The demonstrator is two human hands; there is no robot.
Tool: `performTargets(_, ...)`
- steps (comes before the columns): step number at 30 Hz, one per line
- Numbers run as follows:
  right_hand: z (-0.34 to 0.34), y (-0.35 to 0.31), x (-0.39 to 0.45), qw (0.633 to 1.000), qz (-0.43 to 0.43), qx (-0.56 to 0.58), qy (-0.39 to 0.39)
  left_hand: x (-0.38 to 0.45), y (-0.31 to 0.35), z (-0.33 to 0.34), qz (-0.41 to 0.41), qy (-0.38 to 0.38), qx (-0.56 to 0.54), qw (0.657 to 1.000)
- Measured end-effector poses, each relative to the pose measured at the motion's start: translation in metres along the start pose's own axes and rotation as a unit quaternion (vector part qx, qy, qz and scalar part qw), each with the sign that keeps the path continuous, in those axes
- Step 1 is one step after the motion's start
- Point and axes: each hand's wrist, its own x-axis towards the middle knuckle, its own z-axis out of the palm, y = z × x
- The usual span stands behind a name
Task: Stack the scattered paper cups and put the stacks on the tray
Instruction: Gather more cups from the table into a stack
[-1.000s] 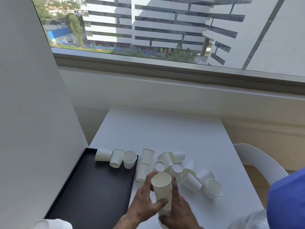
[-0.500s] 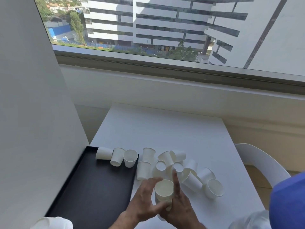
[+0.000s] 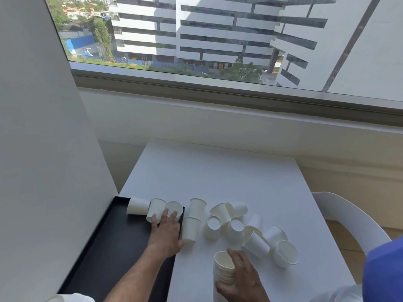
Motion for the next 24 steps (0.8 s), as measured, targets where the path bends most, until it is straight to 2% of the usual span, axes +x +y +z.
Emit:
performTargets(2, 0.0, 0.002, 0.0, 1.0, 0.005, 0.007, 0.0, 0.005, -0.004, 0.0, 0.016, -0.02, 0.022, 0.999)
performTargets(5, 0.001, 0.005, 0.0, 1.0, 0.004, 0.016, -0.004, 0.006, -0.006, 0.003, 0.034, 0.007, 0.005, 0.999)
performTargets(8, 0.002, 0.006, 0.0, 1.0, 0.003, 0.028, -0.008, -0.001, -0.001, -0.001, 0.073, 0.137, -0.048, 0.987)
performTargets(11, 0.003, 0.005, 0.001, 0.998, 0.024, 0.058, 0.02, -0.009, 0.009, -0.011, 0.105, 0.299, -0.134, 0.939)
performTargets(13, 0.005, 0.003, 0.003, 0.996, 0.03, 0.075, 0.027, -0.018, 0.022, -0.018, 0.127, 0.346, -0.201, 0.908)
performTargets(16, 0.006, 0.001, 0.005, 0.996, 0.025, 0.084, 0.026, -0.038, 0.046, -0.024, 0.17, 0.359, -0.277, 0.875)
performTargets(20, 0.006, 0.0, 0.005, 0.996, 0.01, 0.085, 0.018, -0.062, 0.074, -0.022, 0.224, 0.369, -0.316, 0.845)
performTargets(24, 0.007, 0.004, 0.005, 0.996, -0.003, 0.087, 0.026, -0.075, 0.084, -0.016, 0.236, 0.315, -0.339, 0.855)
